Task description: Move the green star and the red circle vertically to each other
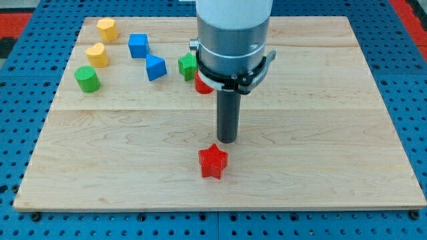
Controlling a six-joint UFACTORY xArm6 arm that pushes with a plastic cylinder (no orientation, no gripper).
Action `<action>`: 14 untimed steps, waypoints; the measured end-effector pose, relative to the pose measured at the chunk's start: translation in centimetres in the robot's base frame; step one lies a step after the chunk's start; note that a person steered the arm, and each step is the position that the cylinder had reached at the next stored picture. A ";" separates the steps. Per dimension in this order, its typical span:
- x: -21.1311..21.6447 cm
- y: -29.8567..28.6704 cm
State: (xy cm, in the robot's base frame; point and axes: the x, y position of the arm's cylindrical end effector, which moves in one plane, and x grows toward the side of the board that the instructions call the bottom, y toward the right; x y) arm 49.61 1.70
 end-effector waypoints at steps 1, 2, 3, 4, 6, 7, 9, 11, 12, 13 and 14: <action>-0.6 0.8; -1.1 0.1; -3.8 -8.5; -8.8 -12.1; -16.7 -7.3; -16.7 -5.7; -9.2 -3.6; -13.2 -2.3; -8.8 0.0; -5.5 -0.2; -6.7 0.0</action>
State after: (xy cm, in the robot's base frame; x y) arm 42.94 1.71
